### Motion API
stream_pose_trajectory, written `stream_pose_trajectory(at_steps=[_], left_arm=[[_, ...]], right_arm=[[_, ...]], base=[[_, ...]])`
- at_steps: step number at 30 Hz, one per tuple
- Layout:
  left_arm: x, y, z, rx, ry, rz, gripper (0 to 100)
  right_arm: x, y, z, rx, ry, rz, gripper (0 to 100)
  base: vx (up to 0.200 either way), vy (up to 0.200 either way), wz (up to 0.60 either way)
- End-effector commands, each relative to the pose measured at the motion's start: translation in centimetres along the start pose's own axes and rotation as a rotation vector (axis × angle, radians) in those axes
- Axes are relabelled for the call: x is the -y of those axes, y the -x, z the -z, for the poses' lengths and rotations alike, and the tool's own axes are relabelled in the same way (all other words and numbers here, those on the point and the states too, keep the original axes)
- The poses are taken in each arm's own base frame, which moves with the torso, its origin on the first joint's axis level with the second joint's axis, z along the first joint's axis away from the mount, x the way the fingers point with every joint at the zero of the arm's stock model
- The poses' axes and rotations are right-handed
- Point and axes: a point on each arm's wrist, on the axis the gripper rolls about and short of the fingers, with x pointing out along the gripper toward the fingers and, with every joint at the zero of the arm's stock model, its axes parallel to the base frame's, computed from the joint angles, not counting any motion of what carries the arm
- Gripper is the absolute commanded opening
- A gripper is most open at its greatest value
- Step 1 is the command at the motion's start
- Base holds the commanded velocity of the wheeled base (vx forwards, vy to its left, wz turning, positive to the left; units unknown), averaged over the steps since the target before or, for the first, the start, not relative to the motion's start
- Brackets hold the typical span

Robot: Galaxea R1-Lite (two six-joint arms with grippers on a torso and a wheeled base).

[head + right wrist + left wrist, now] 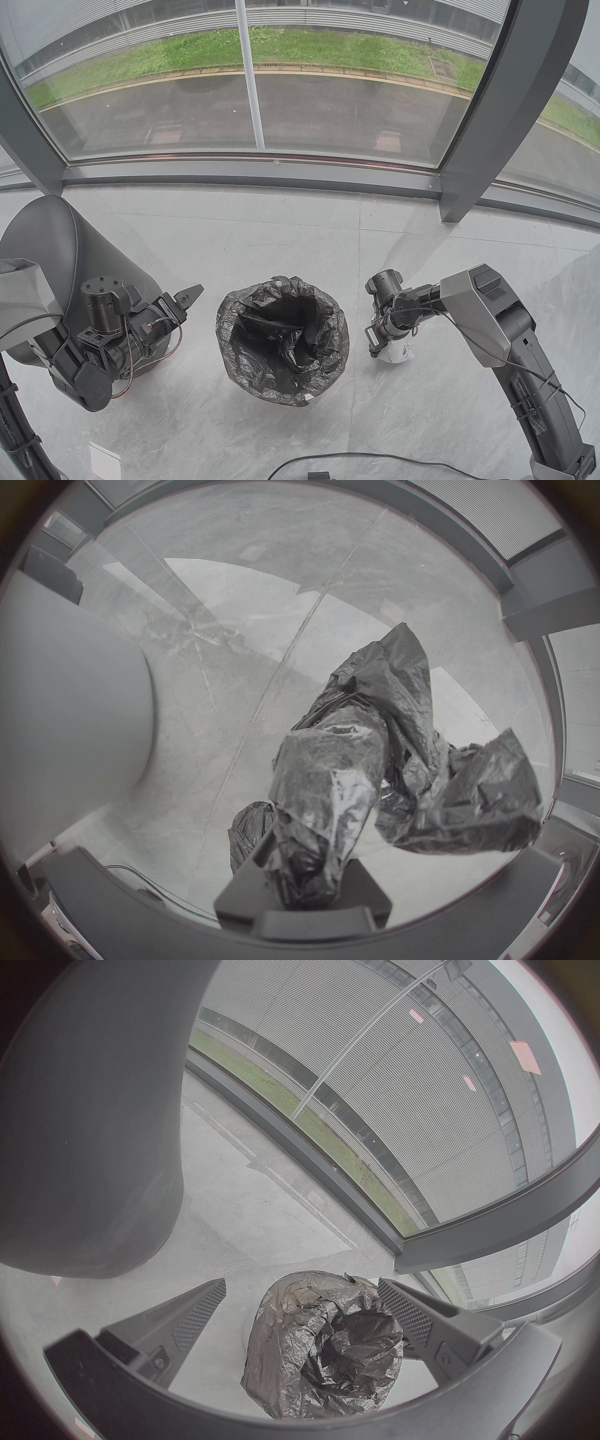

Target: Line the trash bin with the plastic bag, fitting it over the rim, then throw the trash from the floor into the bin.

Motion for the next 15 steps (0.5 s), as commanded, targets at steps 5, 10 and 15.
stream_pose_trajectory(at_steps=[5,10,15], left_arm=[[-0.1,-0.1,0.1,-0.003,0.001,-0.002,100],[-0.1,-0.1,0.1,-0.003,0.0,-0.002,100],[-0.1,-0.1,0.1,-0.003,0.0,-0.002,100]], right_arm=[[0.4,7.7,-4.0,0.089,0.014,-0.01,0],[0.5,12.4,-5.7,0.156,0.08,-0.011,0],[-0.5,16.2,-6.8,0.224,0.152,-0.02,0]], base=[[0.0,0.0,0.0],[0.0,0.0,0.0],[0.0,0.0,0.0]])
